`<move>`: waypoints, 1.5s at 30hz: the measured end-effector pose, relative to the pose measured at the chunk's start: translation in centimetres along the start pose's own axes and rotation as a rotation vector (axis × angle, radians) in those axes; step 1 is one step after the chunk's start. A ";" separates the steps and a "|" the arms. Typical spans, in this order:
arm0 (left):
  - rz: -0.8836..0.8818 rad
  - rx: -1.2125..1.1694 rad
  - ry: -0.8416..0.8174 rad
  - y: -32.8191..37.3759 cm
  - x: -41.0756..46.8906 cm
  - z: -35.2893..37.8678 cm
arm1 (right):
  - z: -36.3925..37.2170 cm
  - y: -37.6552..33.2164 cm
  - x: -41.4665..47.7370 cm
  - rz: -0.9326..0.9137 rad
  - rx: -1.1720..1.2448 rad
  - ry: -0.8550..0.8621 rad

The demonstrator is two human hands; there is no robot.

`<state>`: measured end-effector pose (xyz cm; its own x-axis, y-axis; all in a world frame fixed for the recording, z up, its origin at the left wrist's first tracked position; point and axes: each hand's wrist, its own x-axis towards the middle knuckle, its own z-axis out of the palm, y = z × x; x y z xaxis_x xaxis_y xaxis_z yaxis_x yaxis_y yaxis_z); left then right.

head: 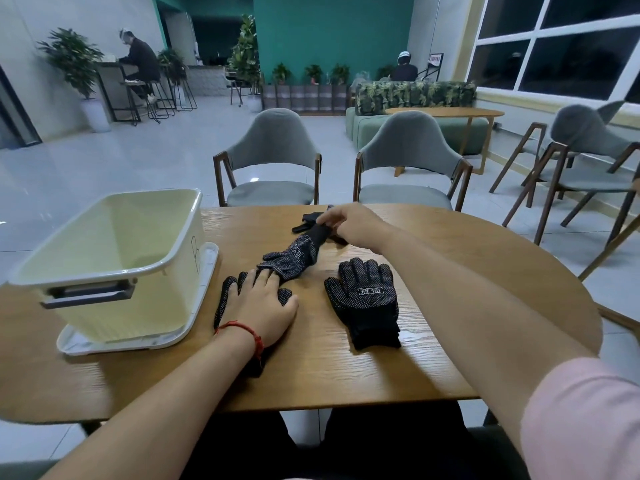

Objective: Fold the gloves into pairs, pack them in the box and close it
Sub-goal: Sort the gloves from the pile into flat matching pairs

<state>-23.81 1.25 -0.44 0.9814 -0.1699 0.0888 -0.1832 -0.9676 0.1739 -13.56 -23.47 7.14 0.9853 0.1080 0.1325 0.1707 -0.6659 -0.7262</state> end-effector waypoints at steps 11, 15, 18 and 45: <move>-0.013 -0.003 -0.011 0.2 -0.2 -0.4 | -1.2 -0.3 -2.7 -0.177 -0.489 -0.248; -0.018 0.005 -0.018 0.2 -0.2 -0.5 | 0.1 0.6 -3.0 -0.109 -0.579 -0.290; -0.015 0.004 -0.016 0.1 -0.1 -0.3 | 0.8 0.6 -3.1 -0.106 -0.654 -0.241; 0.402 -0.102 0.189 7.1 -3.2 2.0 | -10.1 -3.9 -4.0 -0.212 -0.235 0.194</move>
<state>-28.19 -5.47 -1.46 0.8053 -0.4824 0.3447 -0.5618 -0.8066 0.1837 -18.23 -28.76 16.26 0.9043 0.1346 0.4050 0.3414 -0.7977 -0.4971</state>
